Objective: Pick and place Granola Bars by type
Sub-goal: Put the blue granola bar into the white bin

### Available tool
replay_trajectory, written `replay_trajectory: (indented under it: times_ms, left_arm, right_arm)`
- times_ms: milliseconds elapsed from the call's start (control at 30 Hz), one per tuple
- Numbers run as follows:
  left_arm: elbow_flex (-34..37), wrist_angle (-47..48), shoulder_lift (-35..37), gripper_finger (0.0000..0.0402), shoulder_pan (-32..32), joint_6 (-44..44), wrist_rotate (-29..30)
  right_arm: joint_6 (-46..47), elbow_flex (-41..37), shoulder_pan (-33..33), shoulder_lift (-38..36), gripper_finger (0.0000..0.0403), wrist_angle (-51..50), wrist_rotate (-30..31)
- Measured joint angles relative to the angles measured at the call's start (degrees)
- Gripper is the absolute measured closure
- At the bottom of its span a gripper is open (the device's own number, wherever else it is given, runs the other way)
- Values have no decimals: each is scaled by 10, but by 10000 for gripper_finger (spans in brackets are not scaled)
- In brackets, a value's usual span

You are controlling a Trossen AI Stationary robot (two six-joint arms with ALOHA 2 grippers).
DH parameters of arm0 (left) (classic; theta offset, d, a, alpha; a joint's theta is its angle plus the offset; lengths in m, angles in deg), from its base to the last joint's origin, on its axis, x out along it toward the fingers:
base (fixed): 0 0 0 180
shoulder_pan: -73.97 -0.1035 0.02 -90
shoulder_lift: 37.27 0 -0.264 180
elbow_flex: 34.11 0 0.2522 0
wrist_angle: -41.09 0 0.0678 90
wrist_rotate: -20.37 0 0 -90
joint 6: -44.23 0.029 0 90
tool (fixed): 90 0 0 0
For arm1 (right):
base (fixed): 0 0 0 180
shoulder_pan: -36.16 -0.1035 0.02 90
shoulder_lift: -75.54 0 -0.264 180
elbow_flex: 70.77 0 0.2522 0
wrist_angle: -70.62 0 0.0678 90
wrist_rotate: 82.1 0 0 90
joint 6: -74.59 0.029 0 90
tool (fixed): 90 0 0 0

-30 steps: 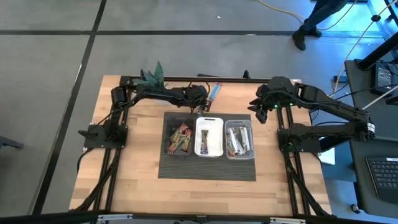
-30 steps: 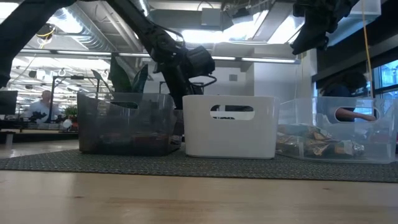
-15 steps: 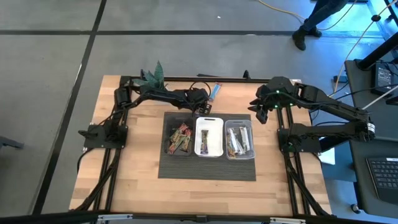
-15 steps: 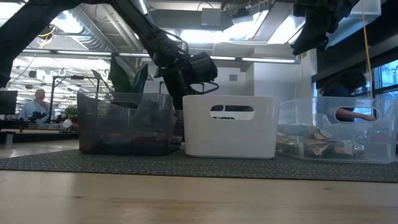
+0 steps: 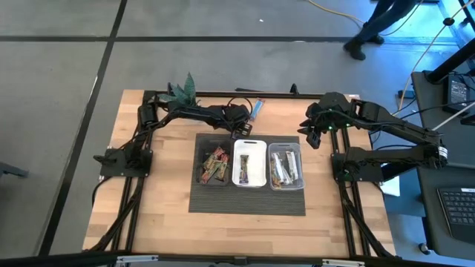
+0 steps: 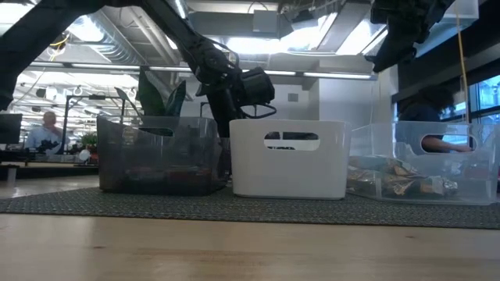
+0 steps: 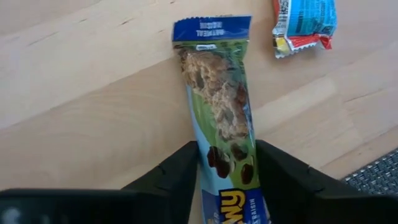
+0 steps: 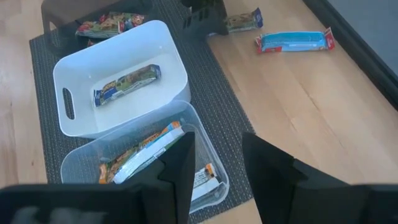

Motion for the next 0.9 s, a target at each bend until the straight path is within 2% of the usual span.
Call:
replay_trajectory:
  times_ms: [233, 500, 733, 900]
  left_arm:
    - [-2, -2, 0, 291, 0, 1, -1]
    - [-2, 4, 9, 307, -4, 7, -7]
    - [-3, -27, 70, 307, -18, 35, -9]
    - [-3, -71, 125, 307, -17, 80, -57]
  right_arm:
    - [-7, 0, 0, 0, 266, -2, 0]
    - [-16, 0, 0, 0, 266, -1, 0]
    - [-30, 0, 0, 0, 266, 9, 1]
    - [-59, 0, 0, 0, 266, 32, 2]
